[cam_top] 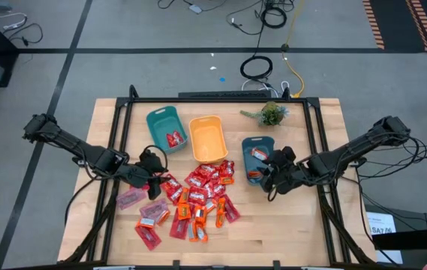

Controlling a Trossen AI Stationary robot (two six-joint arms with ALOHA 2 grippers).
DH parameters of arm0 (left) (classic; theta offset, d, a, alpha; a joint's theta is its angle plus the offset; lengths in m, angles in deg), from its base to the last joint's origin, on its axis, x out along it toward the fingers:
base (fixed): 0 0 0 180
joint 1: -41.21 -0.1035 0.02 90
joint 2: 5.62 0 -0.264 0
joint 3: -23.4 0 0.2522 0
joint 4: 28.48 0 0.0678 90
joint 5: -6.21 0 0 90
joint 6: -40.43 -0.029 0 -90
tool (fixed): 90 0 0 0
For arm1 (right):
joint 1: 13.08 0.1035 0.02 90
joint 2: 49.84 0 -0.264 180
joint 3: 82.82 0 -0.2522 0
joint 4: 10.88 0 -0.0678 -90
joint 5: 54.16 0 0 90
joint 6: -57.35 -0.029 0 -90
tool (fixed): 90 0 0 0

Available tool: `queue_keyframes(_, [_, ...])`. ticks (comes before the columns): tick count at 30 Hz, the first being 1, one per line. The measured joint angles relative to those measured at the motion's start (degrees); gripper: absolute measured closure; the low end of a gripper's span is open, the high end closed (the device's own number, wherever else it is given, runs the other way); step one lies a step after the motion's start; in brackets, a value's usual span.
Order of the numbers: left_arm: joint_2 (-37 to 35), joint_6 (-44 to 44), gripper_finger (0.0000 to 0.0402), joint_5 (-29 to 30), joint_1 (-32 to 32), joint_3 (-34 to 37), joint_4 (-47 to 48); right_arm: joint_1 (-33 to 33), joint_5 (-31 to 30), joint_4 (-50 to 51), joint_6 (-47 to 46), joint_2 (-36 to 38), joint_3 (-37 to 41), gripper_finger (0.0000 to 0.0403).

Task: Sort candy
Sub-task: Put the red wrapper candy into the yellow bin

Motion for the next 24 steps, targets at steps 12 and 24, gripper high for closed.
queue_keyframes(12, [0.0, -0.07, 0.0229, 3.58, -1.84, 0.02, -1.94, 0.0, -0.11, 0.02, 3.04, 0.0, 0.0, 0.0246])
queue_keyframes(24, [0.0, -1.58, 0.0111, 1.88, -2.12, 0.02, -1.51, 0.0, -0.17, 0.02, 3.04, 0.0, 0.0, 0.0246])
